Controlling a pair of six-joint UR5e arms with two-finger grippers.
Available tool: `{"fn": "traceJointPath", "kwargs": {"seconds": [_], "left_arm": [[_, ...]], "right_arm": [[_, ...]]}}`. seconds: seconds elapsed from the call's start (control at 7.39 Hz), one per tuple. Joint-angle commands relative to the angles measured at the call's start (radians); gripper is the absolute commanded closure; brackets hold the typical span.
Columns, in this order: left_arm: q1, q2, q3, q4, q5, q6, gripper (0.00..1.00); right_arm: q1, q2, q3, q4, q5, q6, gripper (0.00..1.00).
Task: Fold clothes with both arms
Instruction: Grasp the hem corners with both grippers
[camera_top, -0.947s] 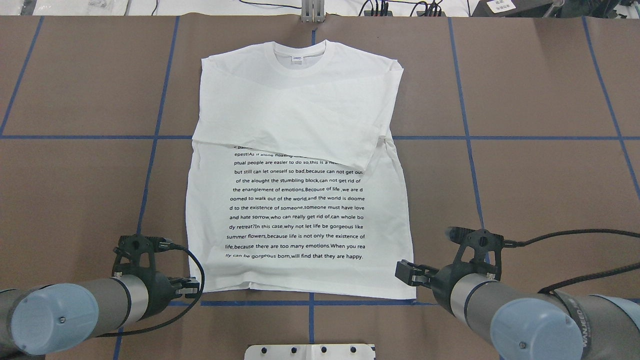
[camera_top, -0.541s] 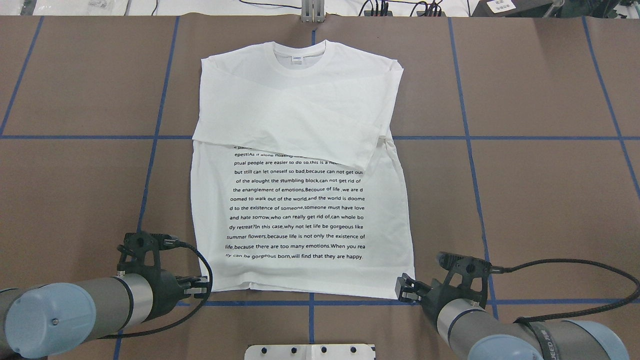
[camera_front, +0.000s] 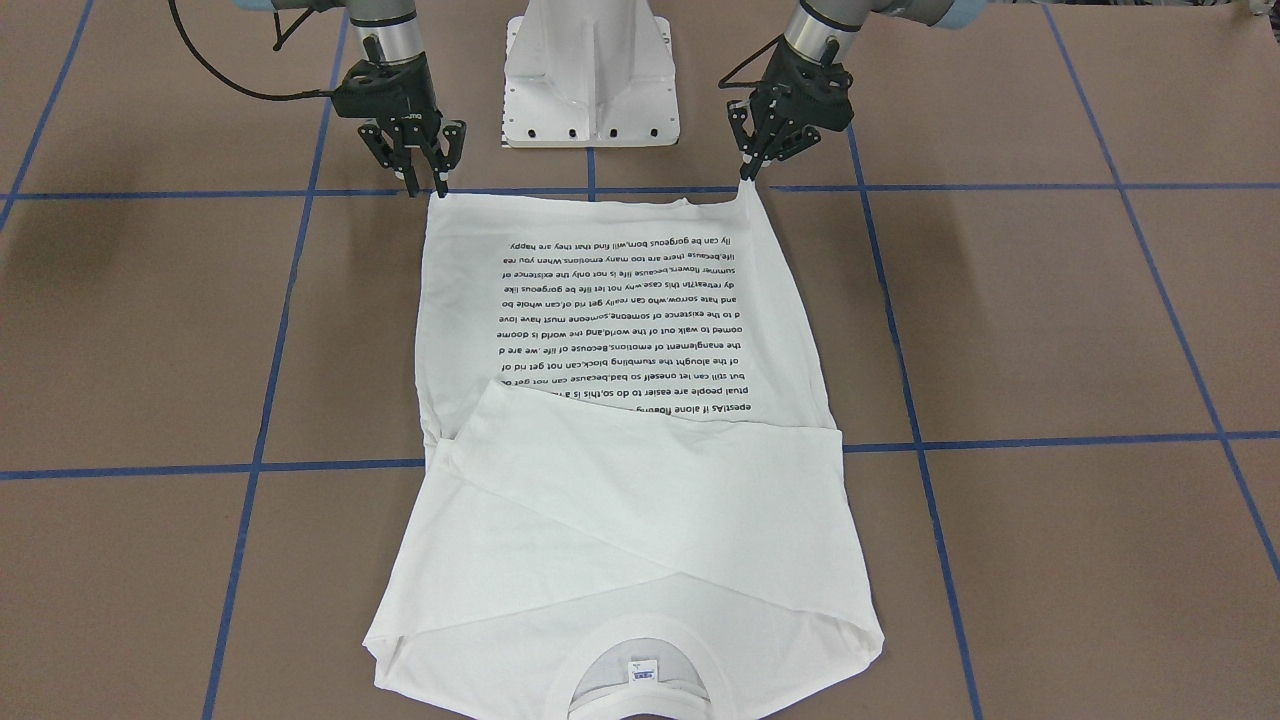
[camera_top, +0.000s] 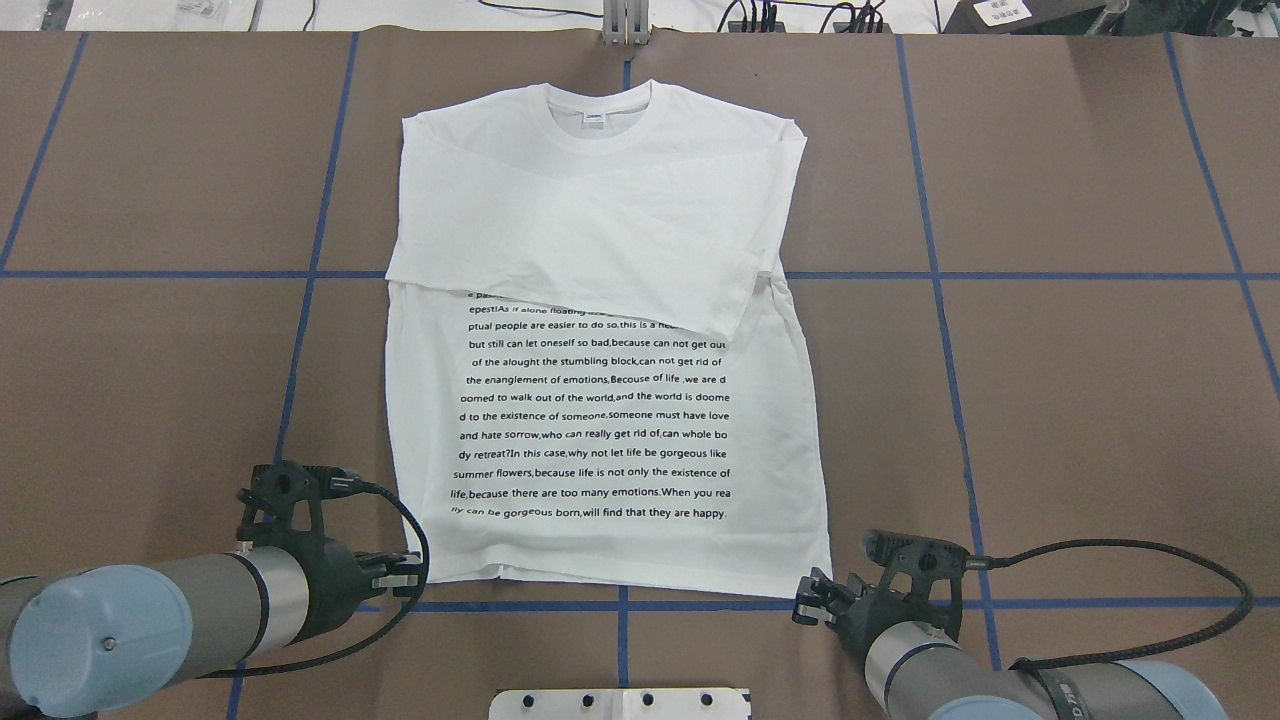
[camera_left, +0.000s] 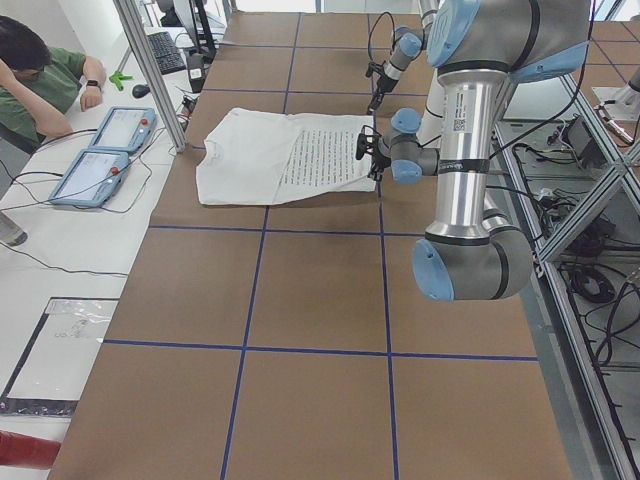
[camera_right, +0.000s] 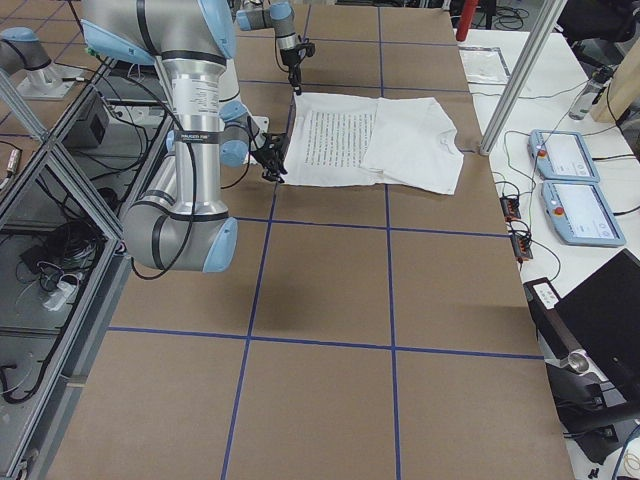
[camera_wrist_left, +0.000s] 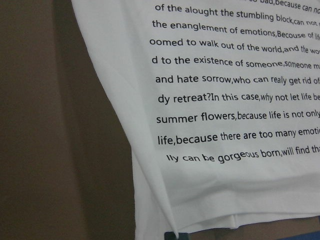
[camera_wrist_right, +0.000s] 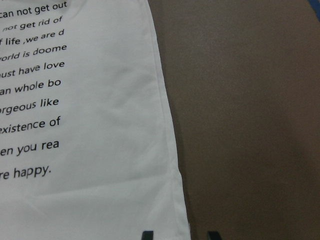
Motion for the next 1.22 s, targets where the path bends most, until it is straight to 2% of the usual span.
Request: {"fn": "traceJointPath", "kwargs": {"seconds": [0.0,0.27,0.41,1.08], "left_arm": [[0.000,0.000,-0.002,-0.001,-0.001,0.000,1.00],[0.000,0.003,-0.009,0.001,0.001,0.000,1.00],[0.000,0.003,-0.011,0.001,-0.001,0.000,1.00],[0.000,0.005,-0.020,0.001,-0.001,0.000,1.00]], "right_arm": [[-0.008,0.011,-0.012,-0.006,-0.007,-0.006,0.56],[-0.010,0.014,-0.017,-0.007,-0.012,-0.010,0.66],[-0.005,0.019,-0.021,-0.012,-0.012,-0.012,0.68],[0.010,0.020,-0.046,-0.013,-0.010,-0.030,0.68]]}}
